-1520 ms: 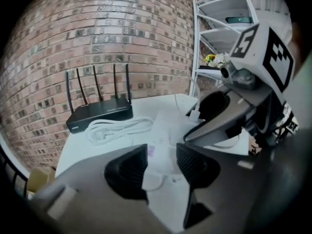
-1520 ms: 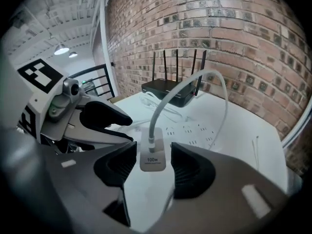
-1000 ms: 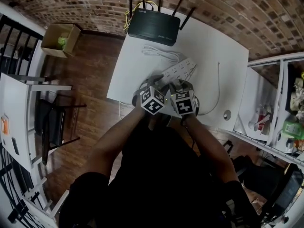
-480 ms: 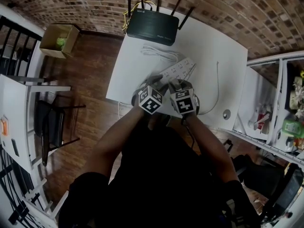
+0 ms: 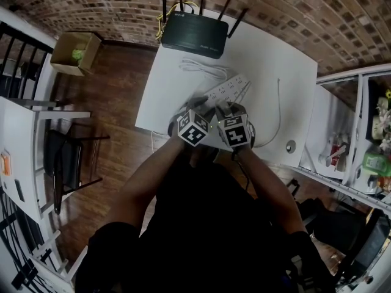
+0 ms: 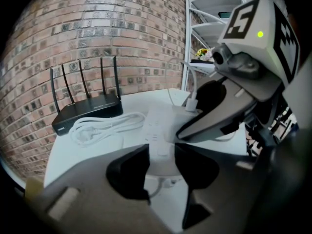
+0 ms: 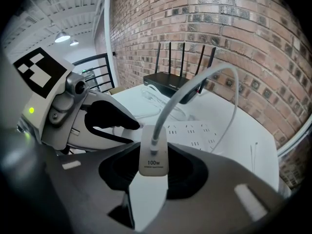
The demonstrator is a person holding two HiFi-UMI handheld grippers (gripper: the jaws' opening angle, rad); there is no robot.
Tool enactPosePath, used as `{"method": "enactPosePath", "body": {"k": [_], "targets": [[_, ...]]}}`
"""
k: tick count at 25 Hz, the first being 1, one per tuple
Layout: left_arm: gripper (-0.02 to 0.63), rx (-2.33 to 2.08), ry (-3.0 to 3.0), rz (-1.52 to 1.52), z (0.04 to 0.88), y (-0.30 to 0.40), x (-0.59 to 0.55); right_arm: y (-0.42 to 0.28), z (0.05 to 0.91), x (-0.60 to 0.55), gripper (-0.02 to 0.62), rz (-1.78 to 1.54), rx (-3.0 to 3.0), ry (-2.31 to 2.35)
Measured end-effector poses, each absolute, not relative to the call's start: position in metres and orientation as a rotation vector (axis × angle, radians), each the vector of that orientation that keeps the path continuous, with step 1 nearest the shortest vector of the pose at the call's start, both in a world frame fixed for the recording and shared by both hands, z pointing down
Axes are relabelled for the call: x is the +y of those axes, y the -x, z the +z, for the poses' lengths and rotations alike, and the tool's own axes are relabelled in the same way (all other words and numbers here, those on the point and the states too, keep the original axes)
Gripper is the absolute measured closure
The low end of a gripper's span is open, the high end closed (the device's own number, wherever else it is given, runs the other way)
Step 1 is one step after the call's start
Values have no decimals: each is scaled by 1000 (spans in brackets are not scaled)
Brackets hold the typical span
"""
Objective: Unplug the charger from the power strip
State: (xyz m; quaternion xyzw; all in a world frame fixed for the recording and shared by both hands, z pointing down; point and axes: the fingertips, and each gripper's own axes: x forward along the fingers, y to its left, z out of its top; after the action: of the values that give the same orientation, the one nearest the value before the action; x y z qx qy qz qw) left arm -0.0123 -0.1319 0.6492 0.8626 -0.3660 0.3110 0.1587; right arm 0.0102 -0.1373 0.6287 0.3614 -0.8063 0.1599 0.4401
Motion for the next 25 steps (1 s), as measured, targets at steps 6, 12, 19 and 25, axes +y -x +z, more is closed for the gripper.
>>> {"method": "enactPosePath", "body": {"k": [6, 12, 19, 25], "targets": [[442, -1038, -2460, 898, 650, 12, -132, -11, 629, -136, 454, 415, -2004, -907], [442, -1026, -2461, 913, 649, 10, -130, -12, 627, -133, 455, 439, -2008, -928], [442, -1013, -2460, 934, 649, 8, -129, -14, 624, -132, 456, 440, -2029, -957], [442, -1028, -2461, 918, 650, 9, -129, -13, 600, -129, 456, 453, -2113, -982]]}}
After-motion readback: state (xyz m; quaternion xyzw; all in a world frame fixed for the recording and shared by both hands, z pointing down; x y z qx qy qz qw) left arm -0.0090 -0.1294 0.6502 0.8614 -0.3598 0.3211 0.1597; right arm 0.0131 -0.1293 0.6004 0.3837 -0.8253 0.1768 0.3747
